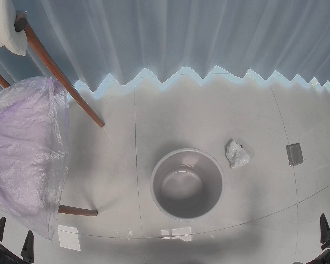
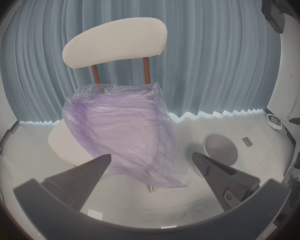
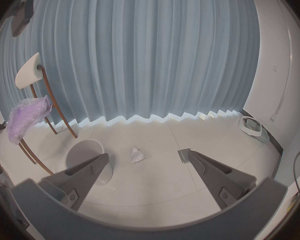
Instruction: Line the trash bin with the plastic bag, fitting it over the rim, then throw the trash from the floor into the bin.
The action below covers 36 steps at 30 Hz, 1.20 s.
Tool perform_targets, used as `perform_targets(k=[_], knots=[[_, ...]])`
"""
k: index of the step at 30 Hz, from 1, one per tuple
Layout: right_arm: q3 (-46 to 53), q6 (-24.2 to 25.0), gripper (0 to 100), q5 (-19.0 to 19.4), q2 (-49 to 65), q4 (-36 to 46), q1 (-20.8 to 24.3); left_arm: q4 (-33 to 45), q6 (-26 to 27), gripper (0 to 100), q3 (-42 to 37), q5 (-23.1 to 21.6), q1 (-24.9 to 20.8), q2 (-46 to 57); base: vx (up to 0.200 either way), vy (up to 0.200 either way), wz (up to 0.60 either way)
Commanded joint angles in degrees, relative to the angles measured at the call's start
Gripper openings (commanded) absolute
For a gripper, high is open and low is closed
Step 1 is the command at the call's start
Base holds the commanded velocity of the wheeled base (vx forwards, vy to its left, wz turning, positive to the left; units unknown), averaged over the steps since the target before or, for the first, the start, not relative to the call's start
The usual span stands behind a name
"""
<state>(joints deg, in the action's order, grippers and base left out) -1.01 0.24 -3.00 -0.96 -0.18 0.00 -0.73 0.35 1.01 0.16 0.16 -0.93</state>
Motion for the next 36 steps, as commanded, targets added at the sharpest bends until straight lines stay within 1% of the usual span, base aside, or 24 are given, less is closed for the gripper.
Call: perform_targets(k=[1, 3, 4, 10, 12, 16, 19, 23, 27, 29, 31, 32, 36], knots=[[1.0, 0.0, 100, 0.0, 1.0, -0.1, 0.0, -0.6, 0.0, 100, -1.0, 0.0, 0.0, 0.9, 0.0, 0.0, 0.0], [1.0, 0.0, 100, 0.0, 1.0, -0.1, 0.0, -6.9, 0.3, 100, -1.0, -0.1, 0.0, 0.9, 0.0, 0.0, 0.0], [1.0, 0.0, 100, 0.1, 1.0, -0.1, 0.0, -8.3, 0.6, 100, -1.0, -0.4, 0.0, 0.9, 0.0, 0.0, 0.0], [1.0, 0.0, 100, 0.1, 1.0, -0.1, 0.0, -8.2, 1.2, 100, -1.0, -0.5, 0.0, 0.9, 0.0, 0.0, 0.0], [1.0, 0.0, 100, 0.7, 1.0, -0.1, 0.0, -9.0, 1.8, 100, -1.0, -0.5, 0.0, 0.9, 0.0, 0.0, 0.0], [1.0, 0.0, 100, 0.8, 1.0, -0.1, 0.0, -11.0, 3.9, 100, -1.0, -0.6, 0.0, 0.9, 0.0, 0.0, 0.0], [1.0, 0.0, 100, 0.8, 1.0, -0.1, 0.0, -10.6, 6.2, 100, -1.0, -1.3, 0.0, 0.9, 0.0, 0.0, 0.0], [1.0, 0.0, 100, 0.8, 1.0, -0.1, 0.0, -8.0, 10.5, 100, -1.0, -5.3, 0.0, 0.9, 0.0, 0.0, 0.0], [1.0, 0.0, 100, 0.8, 1.0, -0.1, 0.0, -8.6, 12.9, 100, -1.0, -8.9, 0.0, 0.9, 0.0, 0.0, 0.0], [1.0, 0.0, 100, 0.8, 1.0, -0.1, 0.0, -9.4, 15.3, 100, -1.0, -11.6, 0.0, 0.9, 0.0, 0.0, 0.0], [1.0, 0.0, 100, 0.7, 1.0, -0.1, 0.0, -9.6, 15.9, 100, -1.0, -12.3, 0.0, 0.9, 0.0, 0.0, 0.0], [1.0, 0.0, 100, 0.7, 1.0, -0.1, 0.0, -9.8, 19.7, 100, -1.0, -16.4, 0.0, 0.9, 0.0, 0.0, 0.0], [1.0, 0.0, 100, 0.8, 1.0, -0.1, 0.0, -9.2, 24.1, 100, -1.0, -22.3, 0.0, 0.9, 0.0, 0.0, 0.0]])
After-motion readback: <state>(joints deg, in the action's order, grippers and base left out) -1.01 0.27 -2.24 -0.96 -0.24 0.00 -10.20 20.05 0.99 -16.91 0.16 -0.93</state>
